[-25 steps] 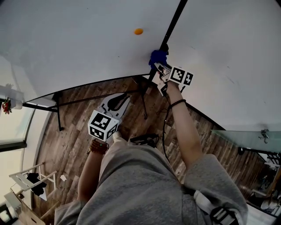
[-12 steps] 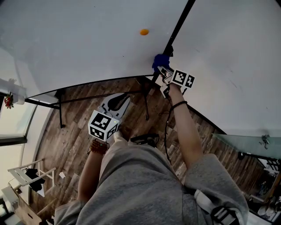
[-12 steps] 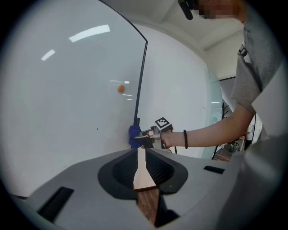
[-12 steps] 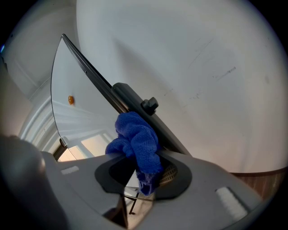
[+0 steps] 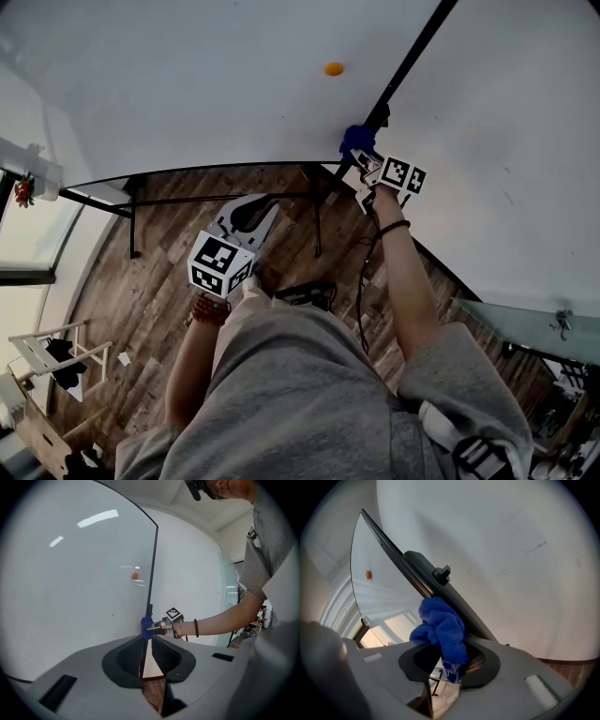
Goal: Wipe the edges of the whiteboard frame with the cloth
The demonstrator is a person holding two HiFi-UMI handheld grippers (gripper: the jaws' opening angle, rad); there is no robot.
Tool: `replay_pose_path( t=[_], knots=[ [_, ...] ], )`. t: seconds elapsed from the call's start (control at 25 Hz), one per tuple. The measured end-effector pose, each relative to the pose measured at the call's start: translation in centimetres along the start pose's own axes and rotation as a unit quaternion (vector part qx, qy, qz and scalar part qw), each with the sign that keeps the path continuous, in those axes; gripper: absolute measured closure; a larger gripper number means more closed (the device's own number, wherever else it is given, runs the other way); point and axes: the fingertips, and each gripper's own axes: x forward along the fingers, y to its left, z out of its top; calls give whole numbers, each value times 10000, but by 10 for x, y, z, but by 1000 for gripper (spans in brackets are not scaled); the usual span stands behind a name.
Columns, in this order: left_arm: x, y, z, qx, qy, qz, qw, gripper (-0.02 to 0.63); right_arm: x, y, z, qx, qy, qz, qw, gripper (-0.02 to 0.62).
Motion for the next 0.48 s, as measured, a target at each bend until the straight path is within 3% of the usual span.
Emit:
replay_pose_path(
  t=[0.48],
  knots=[
    [-19,19,-12,-110,90,324,9994,545,17,-34,-31,-35,410,-222,9989,479]
  ],
)
